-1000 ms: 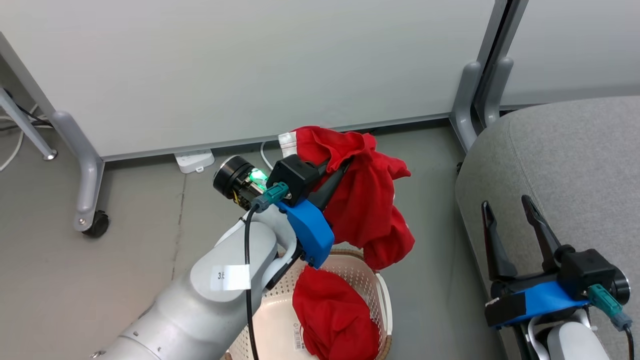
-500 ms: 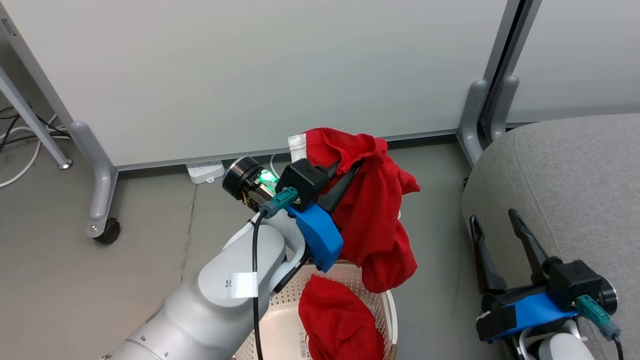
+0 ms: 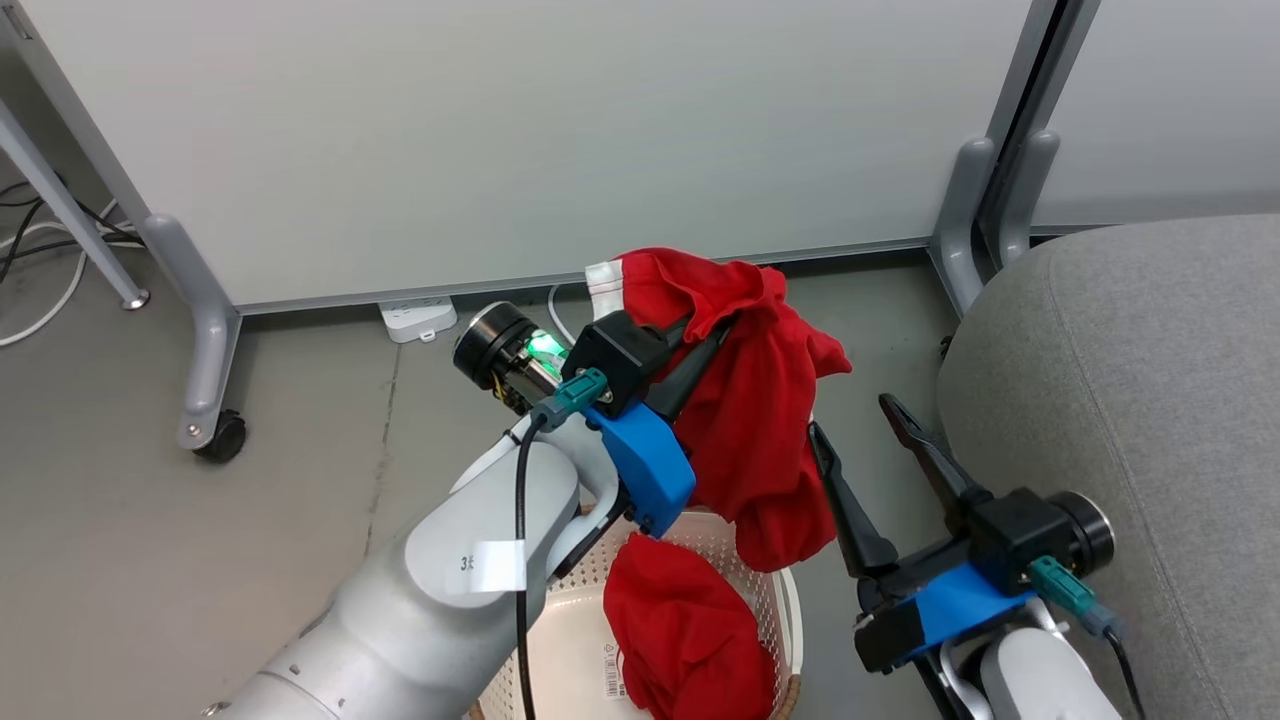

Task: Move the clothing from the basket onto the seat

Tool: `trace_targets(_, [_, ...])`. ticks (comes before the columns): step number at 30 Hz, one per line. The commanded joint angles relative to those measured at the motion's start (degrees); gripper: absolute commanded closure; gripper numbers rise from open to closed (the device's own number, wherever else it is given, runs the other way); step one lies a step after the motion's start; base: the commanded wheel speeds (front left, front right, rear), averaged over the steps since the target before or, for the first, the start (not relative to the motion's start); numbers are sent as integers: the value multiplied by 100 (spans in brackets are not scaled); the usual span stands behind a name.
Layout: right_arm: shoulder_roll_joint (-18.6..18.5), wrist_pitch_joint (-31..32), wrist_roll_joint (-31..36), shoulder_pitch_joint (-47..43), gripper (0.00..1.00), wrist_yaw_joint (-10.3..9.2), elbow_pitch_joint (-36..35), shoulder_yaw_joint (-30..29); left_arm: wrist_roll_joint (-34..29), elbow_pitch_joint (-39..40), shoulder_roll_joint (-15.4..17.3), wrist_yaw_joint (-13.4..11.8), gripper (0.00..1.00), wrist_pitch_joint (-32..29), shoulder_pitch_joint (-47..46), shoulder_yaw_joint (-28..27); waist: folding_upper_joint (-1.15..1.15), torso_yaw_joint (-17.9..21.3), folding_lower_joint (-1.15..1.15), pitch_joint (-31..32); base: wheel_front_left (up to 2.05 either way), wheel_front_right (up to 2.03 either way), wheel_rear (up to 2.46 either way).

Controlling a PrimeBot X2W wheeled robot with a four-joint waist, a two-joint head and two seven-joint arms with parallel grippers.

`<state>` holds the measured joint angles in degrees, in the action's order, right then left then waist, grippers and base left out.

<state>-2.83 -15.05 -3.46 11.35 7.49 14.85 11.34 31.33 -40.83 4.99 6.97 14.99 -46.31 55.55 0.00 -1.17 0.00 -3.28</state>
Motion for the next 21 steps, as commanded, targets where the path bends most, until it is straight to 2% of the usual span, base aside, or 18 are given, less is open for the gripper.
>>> trace_targets(1, [-53, -21, -21, 205, 0, 1, 82, 120, -18, -10, -18, 13, 100, 29, -106, -26, 0, -39, 0, -57, 0, 0, 0])
trace_targets(13, [-63, -21, -36, 1338, 0, 1, 1119, 684, -111, 16, -118, 48, 100, 29, -290, 58, 0, -219, 0, -333, 0, 0, 0])
trace_targets(21, [-36, -20, -76, 1907, 0, 1, 1809, 707, -124, 47, -169, 60, 100, 29, -394, 106, 0, -305, 0, -470, 0, 0, 0])
